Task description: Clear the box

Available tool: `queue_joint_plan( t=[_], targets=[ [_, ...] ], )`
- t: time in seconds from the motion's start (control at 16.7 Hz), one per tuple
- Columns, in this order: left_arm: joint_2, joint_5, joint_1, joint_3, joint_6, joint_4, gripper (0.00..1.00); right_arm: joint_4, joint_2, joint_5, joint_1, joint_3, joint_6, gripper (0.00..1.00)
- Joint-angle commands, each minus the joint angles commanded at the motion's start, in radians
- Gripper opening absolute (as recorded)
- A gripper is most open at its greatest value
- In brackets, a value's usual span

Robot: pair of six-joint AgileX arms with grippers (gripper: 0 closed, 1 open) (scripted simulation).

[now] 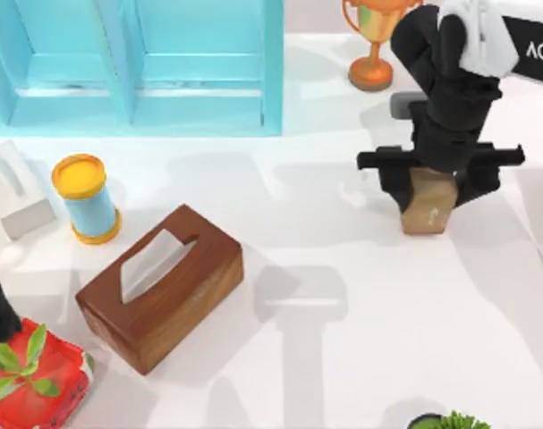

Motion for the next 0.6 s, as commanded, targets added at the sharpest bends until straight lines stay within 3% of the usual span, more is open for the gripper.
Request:
queue_joint_plan(
  t=[0.06, 0.6],
  targets=[
    [0.000, 0.000, 0.000, 0.000, 0.000, 0.000, 1.00, 0.000, 0.000, 0.000, 0.000, 0.000, 0.000, 0.00],
    [0.000, 0.000, 0.000, 0.000, 0.000, 0.000, 1.00, 0.000, 0.000, 0.000, 0.000, 0.000, 0.000, 0.68]
  ],
)
